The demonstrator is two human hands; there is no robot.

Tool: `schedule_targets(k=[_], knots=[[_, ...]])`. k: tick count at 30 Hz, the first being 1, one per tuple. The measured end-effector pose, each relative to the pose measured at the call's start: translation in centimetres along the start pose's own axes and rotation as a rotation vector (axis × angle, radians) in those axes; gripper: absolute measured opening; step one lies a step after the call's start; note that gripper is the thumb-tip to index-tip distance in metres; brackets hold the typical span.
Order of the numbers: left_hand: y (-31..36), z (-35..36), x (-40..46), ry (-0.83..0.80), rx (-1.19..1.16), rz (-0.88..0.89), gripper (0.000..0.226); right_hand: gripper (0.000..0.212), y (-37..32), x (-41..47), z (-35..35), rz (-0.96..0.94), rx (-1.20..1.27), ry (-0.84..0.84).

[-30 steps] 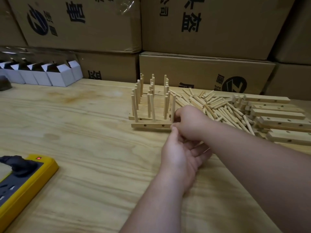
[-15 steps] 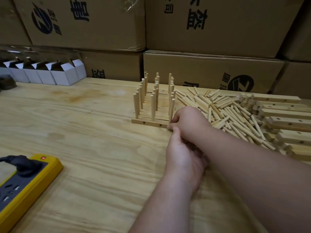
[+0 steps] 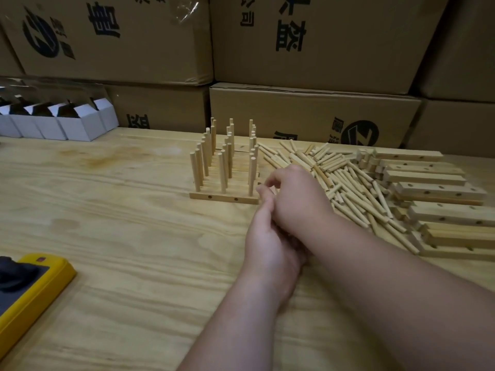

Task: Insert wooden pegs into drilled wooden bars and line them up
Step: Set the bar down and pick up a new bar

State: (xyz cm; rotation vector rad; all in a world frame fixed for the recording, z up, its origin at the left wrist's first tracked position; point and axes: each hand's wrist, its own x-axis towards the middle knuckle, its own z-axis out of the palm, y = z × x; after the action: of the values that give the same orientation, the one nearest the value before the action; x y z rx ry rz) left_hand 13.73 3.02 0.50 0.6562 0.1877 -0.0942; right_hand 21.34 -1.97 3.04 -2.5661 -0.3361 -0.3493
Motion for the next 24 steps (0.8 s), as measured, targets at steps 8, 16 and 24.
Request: schedule_targets(k=[8, 16, 24], knots=[[-1.0, 0.0, -0.1, -0.02, 0.33, 0.103, 0.045, 0.027, 7.4, -10.6, -6.0, 0.067, 0.074, 0.224], [-1.3, 0.8, -0.7, -0.013, 0.387, 0.137, 0.036, 0.01, 15.1, -12.6, -9.8, 0.325, 0.02, 0.372], [-1.3, 0.8, -0.9, -0.003, 0.385, 0.14, 0.034, 0.025, 17.1, -11.1, -10.3, 0.329, -0.09, 0.326]])
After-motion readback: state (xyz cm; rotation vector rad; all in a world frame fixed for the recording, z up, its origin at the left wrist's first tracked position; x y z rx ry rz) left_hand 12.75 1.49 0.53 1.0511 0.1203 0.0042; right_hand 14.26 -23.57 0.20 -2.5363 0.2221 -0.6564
